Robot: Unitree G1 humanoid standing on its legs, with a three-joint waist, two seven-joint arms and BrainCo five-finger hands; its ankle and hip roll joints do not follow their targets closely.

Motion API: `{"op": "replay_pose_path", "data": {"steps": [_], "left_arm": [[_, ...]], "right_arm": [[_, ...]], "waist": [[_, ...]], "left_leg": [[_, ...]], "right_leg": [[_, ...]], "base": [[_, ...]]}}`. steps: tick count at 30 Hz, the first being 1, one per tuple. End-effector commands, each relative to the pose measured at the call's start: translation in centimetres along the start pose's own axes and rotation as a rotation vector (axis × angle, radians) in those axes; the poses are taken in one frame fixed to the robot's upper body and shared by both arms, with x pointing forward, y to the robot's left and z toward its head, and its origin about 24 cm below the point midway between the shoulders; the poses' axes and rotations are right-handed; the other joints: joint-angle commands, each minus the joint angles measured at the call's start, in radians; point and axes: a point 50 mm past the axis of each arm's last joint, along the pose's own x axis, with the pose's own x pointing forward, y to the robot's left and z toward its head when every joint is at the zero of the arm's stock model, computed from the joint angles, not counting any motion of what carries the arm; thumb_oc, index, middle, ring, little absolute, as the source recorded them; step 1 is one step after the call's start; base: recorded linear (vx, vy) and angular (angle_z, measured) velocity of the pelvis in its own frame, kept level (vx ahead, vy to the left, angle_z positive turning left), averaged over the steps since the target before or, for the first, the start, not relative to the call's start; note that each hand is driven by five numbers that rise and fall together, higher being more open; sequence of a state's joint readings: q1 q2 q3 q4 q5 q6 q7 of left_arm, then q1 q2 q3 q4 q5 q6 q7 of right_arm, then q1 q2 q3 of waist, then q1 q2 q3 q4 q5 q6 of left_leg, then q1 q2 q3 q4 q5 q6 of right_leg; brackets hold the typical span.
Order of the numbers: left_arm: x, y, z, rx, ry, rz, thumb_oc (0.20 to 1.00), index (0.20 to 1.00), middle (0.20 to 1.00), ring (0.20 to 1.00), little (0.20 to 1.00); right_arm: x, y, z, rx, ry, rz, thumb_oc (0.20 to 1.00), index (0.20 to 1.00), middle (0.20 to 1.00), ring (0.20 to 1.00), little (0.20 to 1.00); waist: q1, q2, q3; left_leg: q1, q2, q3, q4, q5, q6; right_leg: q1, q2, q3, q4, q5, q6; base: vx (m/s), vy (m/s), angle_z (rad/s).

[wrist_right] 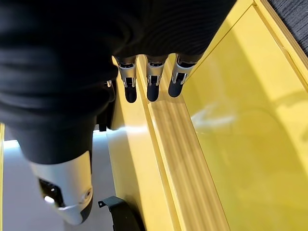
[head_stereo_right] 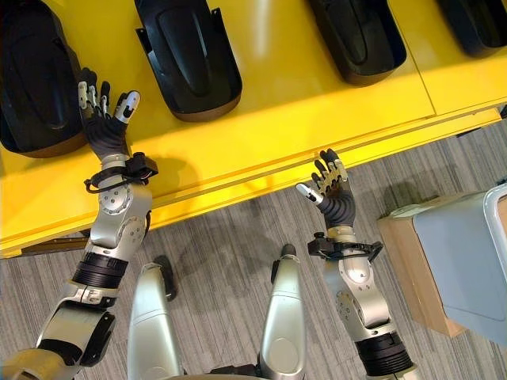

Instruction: Move parts from the plastic box to the shelf.

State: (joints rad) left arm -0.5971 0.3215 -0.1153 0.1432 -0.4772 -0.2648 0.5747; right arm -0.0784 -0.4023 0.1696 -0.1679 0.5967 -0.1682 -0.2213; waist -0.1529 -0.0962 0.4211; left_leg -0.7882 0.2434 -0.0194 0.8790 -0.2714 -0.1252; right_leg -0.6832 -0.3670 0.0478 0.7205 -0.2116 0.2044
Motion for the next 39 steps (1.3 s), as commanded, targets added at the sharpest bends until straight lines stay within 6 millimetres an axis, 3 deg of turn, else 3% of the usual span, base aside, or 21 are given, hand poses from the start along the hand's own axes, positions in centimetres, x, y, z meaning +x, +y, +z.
{"op": "replay_pose_path", "data": {"steps": [1, 16, 29, 39], "left_arm": [[0.1, 0.1, 1.2, 0.048, -0.087, -0.016, 1.0, 1.0, 1.0, 1.0, 1.0], [0.1, -0.3, 2.1, 0.039, -0.133, -0.05, 1.0, 1.0, 1.0, 1.0, 1.0], [0.0, -2.0, 8.5, -0.054, -0.422, -0.135, 1.0, 1.0, 1.0, 1.0, 1.0], [-1.6, -1.8, 11.5, -0.128, -0.56, -0.202, 1.0, 1.0, 1.0, 1.0, 1.0]], "right_arm": [[0.3, -0.5, 1.7, 0.035, -0.118, -0.033, 1.0, 1.0, 1.0, 1.0, 1.0], [0.4, -0.6, 1.8, 0.032, -0.124, -0.034, 1.0, 1.0, 1.0, 1.0, 1.0], [0.3, -0.6, 3.1, 0.007, -0.175, 0.01, 1.0, 1.0, 1.0, 1.0, 1.0], [-0.1, -0.5, 3.4, 0.0, -0.185, 0.033, 1.0, 1.0, 1.0, 1.0, 1.0]], "waist": [[0.005, 0.013, 0.0], [0.007, 0.012, -0.001], [0.008, 0.017, -0.003], [0.015, 0.022, -0.001]], "left_leg": [[0.013, -0.004, -0.016, -0.032, 0.017, 0.032], [0.011, -0.006, -0.018, -0.026, 0.014, 0.033], [0.013, -0.007, -0.019, -0.023, 0.014, 0.029], [0.027, -0.009, -0.022, -0.029, 0.011, 0.028]], "right_leg": [[-0.032, 0.003, -0.002, 0.161, -0.105, -0.102], [-0.034, 0.004, 0.001, 0.166, -0.104, -0.103], [-0.035, 0.006, 0.0, 0.169, -0.109, -0.102], [-0.015, 0.002, -0.005, 0.163, -0.112, -0.101]], "base": [[0.0, 0.0, 0.0], [0.0, 0.0, 0.0], [0.0, 0.0, 0.0], [0.0, 0.0, 0.0]]}}
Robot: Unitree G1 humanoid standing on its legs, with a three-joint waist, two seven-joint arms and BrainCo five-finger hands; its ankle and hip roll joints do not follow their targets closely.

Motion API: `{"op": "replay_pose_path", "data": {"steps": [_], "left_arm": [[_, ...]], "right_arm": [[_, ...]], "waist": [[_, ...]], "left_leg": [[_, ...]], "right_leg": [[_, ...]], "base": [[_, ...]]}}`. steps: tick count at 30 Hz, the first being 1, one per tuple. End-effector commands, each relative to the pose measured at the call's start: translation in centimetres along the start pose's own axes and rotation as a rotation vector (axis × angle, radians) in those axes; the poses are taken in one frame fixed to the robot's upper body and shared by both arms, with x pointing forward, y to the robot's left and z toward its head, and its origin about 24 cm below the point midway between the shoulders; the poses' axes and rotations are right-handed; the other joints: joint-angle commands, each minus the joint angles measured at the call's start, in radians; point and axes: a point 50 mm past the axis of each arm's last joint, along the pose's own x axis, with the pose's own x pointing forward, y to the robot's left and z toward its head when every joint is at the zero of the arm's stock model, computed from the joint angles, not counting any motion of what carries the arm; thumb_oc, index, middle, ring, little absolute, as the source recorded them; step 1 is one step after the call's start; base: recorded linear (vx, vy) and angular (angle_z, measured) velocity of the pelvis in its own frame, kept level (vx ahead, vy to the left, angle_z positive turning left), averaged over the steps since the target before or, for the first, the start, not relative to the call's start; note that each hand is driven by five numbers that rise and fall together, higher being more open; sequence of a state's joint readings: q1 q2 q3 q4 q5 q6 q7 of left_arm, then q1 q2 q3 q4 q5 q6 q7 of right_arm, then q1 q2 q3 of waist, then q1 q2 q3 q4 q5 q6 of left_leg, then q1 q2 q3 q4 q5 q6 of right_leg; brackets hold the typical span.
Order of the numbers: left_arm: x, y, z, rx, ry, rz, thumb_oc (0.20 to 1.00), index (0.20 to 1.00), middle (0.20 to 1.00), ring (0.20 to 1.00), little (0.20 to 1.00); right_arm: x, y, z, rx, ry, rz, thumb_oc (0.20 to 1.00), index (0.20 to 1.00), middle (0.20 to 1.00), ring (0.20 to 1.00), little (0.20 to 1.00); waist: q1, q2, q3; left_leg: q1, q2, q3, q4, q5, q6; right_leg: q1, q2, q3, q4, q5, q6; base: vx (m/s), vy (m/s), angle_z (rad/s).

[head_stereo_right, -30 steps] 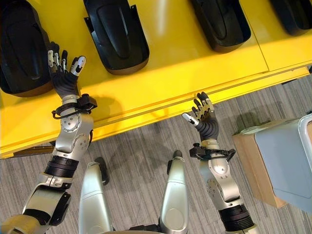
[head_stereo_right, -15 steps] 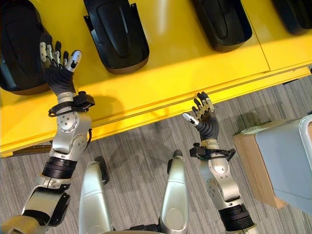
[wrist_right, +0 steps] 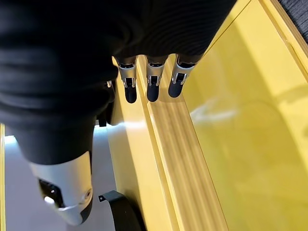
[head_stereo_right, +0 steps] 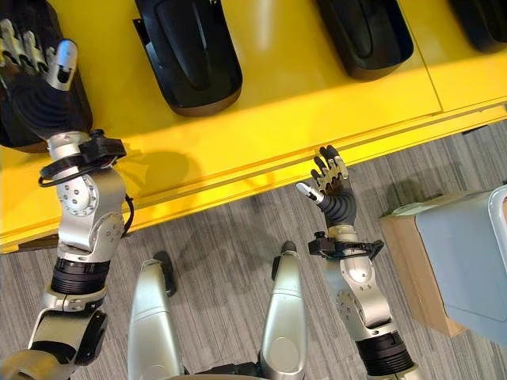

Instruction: Move parts from the plastic box to the shelf.

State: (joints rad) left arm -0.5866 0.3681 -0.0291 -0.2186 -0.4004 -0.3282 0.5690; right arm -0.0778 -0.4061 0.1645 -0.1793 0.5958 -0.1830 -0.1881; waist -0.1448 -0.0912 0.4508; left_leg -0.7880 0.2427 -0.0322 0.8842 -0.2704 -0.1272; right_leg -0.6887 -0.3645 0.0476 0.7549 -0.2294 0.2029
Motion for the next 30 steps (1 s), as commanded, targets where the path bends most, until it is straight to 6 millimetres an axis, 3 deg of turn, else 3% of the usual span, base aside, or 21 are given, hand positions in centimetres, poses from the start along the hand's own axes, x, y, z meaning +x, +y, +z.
{"op": "replay_pose_path", "data": {"steps": [1, 5, 7, 11, 13, 18, 20, 21, 27, 30], "left_arm": [[0.2, -0.8, 2.8, -0.023, -0.154, -0.108, 1.0, 1.0, 1.0, 1.0, 1.0], [-1.2, 0.8, 3.3, -0.11, -0.115, -0.121, 1.0, 1.0, 1.0, 1.0, 1.0], [-2.4, 1.5, 2.5, -0.177, -0.024, -0.119, 1.0, 1.0, 1.0, 1.0, 1.0], [-4.1, 3.4, 2.4, -0.115, 0.041, -0.117, 1.0, 1.0, 1.0, 1.0, 1.0], [-6.7, 4.2, 0.9, -0.275, 0.221, -0.125, 1.0, 1.0, 1.0, 1.0, 1.0], [-9.6, 6.1, -0.1, -0.254, 0.389, -0.126, 1.0, 1.0, 1.0, 1.0, 1.0], [-11.6, 7.9, -0.6, -0.2, 0.506, -0.128, 1.0, 1.0, 1.0, 1.0, 1.0], [-11.6, 7.9, -0.6, -0.2, 0.506, -0.128, 1.0, 1.0, 1.0, 1.0, 1.0], [-17.7, 12.0, -2.1, -0.129, 0.838, -0.077, 1.0, 1.0, 1.0, 1.0, 1.0], [-19.4, 12.9, -2.1, -0.12, 0.917, -0.047, 1.0, 1.0, 1.0, 1.0, 1.0]], "right_arm": [[-0.1, -0.6, 3.0, -0.003, -0.163, -0.002, 1.0, 1.0, 1.0, 1.0, 1.0], [-0.2, -0.4, 3.0, 0.011, -0.165, 0.01, 1.0, 1.0, 1.0, 1.0, 1.0], [-0.2, -0.2, 2.8, 0.019, -0.16, 0.014, 1.0, 1.0, 1.0, 1.0, 1.0], [-0.3, -0.2, 2.9, 0.025, -0.165, 0.02, 1.0, 1.0, 1.0, 1.0, 1.0], [-0.4, -0.2, 2.6, 0.055, -0.155, 0.032, 1.0, 1.0, 1.0, 1.0, 1.0], [-0.8, -0.6, 2.5, 0.05, -0.141, 0.046, 1.0, 1.0, 1.0, 1.0, 1.0], [-1.2, -1.1, 2.4, 0.032, -0.128, 0.049, 1.0, 1.0, 1.0, 1.0, 1.0], [-1.2, -1.1, 2.3, 0.032, -0.127, 0.049, 1.0, 1.0, 1.0, 1.0, 1.0], [-3.2, -3.1, 0.3, -0.037, 0.013, 0.039, 1.0, 1.0, 1.0, 1.0, 1.0], [-4.1, -3.8, -0.3, -0.049, 0.065, 0.025, 1.0, 1.0, 1.0, 1.0, 1.0]], "waist": [[0.009, 0.017, -0.029], [0.02, 0.019, -0.026], [0.025, 0.02, -0.027], [0.037, 0.024, -0.028], [0.045, 0.031, -0.034], [0.058, 0.051, -0.056], [0.065, 0.068, -0.093], [0.065, 0.068, -0.092], [0.07, 0.086, -0.18], [0.07, 0.089, -0.211]], "left_leg": [[0.031, -0.009, -0.009, -0.036, 0.011, 0.03], [0.07, -0.009, -0.01, -0.051, 0.012, 0.028], [0.097, -0.006, -0.011, -0.063, 0.014, 0.029], [0.159, -0.005, -0.008, -0.094, 0.014, 0.028], [0.21, -0.004, -0.003, -0.142, 0.051, 0.038], [0.315, 0.003, 0.007, -0.24, 0.078, 0.048], [0.397, 0.01, 0.029, -0.351, 0.114, 0.047], [0.401, 0.01, 0.029, -0.354, 0.115, 0.047], [0.55, 0.012, 0.071, -0.566, 0.191, 0.037], [0.591, 0.014, 0.084, -0.633, 0.219, 0.033]], "right_leg": [[-0.006, -0.001, -0.006, 0.128, -0.094, -0.1], [0.033, -0.001, -0.007, 0.113, -0.089, -0.099], [0.065, -0.001, -0.012, 0.096, -0.083, -0.098], [0.13, -0.005, -0.018, 0.058, -0.073, -0.094], [0.189, -0.007, -0.027, -0.005, -0.027, -0.091], [0.293, 0.001, -0.05, -0.123, 0.016, -0.073], [0.38, 0.004, -0.078, -0.243, 0.061, -0.053], [0.384, 0.005, -0.079, -0.246, 0.062, -0.053], [0.528, 0.013, -0.127, -0.489, 0.151, -0.022], [0.562, 0.015, -0.138, -0.55, 0.175, -0.016]], "base": [[0.0, 0.0, 0.0], [0.0, 0.002, 0.01], [0.02, -0.002, 0.0], [0.0, 0.009, 0.0], [-0.03, 0.018, 0.07], [0.05, 0.01, -0.02], [0.08, 0.008, -0.06], [0.08, 0.011, -0.03], [0.05, 0.001, -0.05], [0.07, -0.01, -0.05]]}}
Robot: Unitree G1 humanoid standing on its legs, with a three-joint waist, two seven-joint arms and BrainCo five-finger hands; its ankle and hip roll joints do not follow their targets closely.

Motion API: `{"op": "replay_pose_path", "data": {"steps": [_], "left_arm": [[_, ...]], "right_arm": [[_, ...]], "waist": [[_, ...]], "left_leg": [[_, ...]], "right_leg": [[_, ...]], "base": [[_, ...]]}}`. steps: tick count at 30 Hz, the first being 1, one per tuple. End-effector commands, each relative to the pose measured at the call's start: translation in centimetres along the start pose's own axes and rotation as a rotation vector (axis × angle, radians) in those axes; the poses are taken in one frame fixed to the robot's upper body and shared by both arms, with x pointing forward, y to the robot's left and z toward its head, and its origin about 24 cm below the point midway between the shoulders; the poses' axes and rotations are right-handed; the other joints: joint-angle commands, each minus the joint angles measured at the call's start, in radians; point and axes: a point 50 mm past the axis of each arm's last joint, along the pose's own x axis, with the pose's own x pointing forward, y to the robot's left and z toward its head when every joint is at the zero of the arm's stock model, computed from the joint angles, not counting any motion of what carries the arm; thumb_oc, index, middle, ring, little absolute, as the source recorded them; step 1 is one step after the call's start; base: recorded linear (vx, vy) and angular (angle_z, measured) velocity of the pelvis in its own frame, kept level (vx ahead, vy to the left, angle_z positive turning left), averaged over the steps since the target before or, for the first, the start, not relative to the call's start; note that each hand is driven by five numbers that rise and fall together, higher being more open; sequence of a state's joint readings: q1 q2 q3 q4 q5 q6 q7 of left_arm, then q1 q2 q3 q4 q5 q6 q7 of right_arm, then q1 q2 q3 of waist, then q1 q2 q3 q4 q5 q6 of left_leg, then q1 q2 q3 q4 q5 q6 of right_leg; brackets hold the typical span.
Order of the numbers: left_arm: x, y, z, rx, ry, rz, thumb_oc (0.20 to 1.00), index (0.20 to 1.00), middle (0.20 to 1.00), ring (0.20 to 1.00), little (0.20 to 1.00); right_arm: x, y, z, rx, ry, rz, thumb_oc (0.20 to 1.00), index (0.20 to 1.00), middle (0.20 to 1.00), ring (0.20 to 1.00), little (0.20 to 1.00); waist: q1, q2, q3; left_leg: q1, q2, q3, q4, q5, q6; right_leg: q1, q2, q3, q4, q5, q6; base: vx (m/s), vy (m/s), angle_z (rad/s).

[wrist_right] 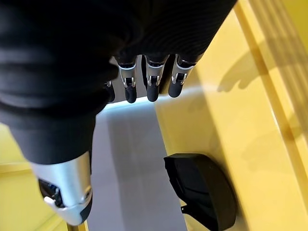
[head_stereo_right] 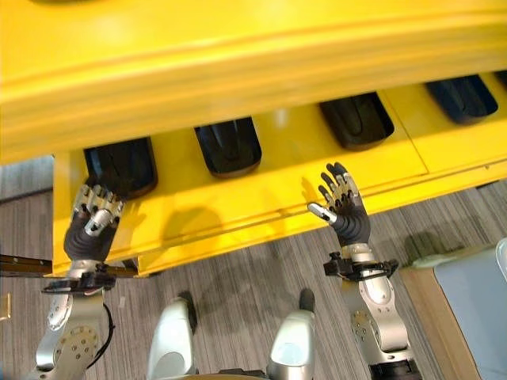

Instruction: Move parts from the plastic box to the shelf.

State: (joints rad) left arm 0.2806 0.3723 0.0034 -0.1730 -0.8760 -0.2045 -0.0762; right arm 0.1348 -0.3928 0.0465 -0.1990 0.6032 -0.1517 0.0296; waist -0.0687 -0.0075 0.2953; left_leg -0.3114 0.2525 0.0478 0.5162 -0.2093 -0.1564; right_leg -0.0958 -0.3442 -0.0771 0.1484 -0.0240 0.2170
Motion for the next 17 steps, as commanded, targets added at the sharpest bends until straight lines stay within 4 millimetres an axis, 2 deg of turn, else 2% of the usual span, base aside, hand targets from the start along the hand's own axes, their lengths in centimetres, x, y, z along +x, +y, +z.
{"op": "replay_pose_path", "data": {"steps": [1, 9, 12, 17], "left_arm": [[-1.4, 0.4, -0.2, 0.06, 0.053, -0.06, 1.0, 1.0, 1.0, 1.0, 1.0], [-3.6, 2.5, -3.4, 0.099, 0.207, 0.056, 1.0, 1.0, 1.0, 1.0, 1.0], [-4.3, 2.8, -4.5, 0.077, 0.251, 0.091, 1.0, 1.0, 1.0, 1.0, 1.0], [-4.6, 2.8, -4.9, 0.077, 0.26, 0.113, 1.0, 1.0, 1.0, 1.0, 1.0]], "right_arm": [[-0.8, -1.4, 0.4, -0.054, -0.011, -0.024, 1.0, 1.0, 1.0, 1.0, 1.0], [-2.7, -2.6, -2.1, -0.065, 0.122, -0.097, 1.0, 1.0, 1.0, 1.0, 1.0], [-3.5, -2.6, -2.8, -0.047, 0.154, -0.109, 1.0, 1.0, 1.0, 1.0, 1.0], [-3.9, -2.3, -3.2, -0.022, 0.166, -0.12, 1.0, 1.0, 1.0, 1.0, 1.0]], "waist": [[-0.006, 0.007, -0.091], [-0.01, 0.008, -0.182], [-0.015, 0.01, -0.202], [-0.024, 0.011, -0.214]], "left_leg": [[0.153, 0.009, 0.017, -0.333, 0.183, 0.055], [0.273, 0.034, 0.068, -0.519, 0.27, 0.023], [0.304, 0.043, 0.084, -0.56, 0.286, 0.015], [0.319, 0.05, 0.094, -0.574, 0.294, 0.01]], "right_leg": [[0.003, -0.002, -0.025, -0.002, -0.006, -0.019], [0.105, 0.006, -0.065, -0.142, 0.044, 0.005], [0.127, 0.012, -0.077, -0.172, 0.053, 0.009], [0.14, 0.018, -0.077, -0.183, 0.054, 0.008]], "base": [[0.07, -0.011, 0.05], [0.06, -0.01, -0.04], [0.04, -0.009, -0.03], [0.01, -0.002, -0.01]]}}
